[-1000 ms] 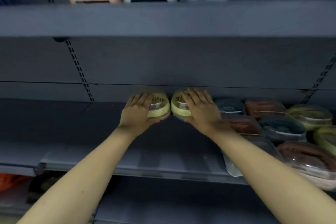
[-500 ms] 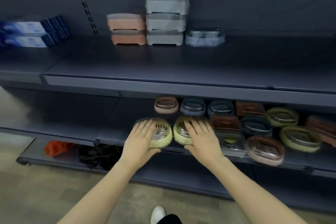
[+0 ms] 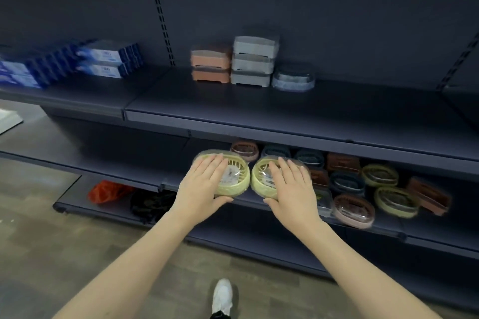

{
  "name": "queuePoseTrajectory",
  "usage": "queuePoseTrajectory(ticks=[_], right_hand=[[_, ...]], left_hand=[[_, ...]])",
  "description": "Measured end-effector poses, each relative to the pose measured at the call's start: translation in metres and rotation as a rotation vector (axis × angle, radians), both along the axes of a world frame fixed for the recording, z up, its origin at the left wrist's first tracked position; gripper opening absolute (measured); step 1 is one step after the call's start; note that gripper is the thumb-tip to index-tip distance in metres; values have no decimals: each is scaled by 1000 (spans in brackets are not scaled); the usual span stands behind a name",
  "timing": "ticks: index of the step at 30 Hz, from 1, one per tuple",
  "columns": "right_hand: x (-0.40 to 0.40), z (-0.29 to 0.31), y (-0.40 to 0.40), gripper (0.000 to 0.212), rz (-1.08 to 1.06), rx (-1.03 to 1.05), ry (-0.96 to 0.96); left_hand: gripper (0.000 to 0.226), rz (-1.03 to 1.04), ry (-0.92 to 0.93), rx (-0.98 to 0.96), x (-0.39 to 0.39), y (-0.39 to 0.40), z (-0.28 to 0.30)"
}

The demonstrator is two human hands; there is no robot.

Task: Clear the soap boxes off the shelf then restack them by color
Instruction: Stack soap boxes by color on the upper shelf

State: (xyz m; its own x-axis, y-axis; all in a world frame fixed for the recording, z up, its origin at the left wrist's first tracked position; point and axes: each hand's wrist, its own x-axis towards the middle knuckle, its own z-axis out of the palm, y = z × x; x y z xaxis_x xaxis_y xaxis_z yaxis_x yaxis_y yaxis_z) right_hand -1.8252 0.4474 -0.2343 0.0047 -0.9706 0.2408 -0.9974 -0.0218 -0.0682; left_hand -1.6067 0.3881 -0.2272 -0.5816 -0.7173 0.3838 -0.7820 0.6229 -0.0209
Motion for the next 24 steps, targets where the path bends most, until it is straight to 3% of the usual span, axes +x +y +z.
queuePoseTrajectory(ticks=[8, 16, 24], right_hand=[[-32, 68, -11, 82, -59, -192, 60], [-83, 95, -42, 83, -121, -67, 77], [-121, 91, -65, 83, -155, 9, 82]], left_hand=[[91, -69, 44, -134, -33, -30, 65], [94, -148, 34, 32, -94, -82, 88], [94, -162, 16, 58, -129, -115, 80]])
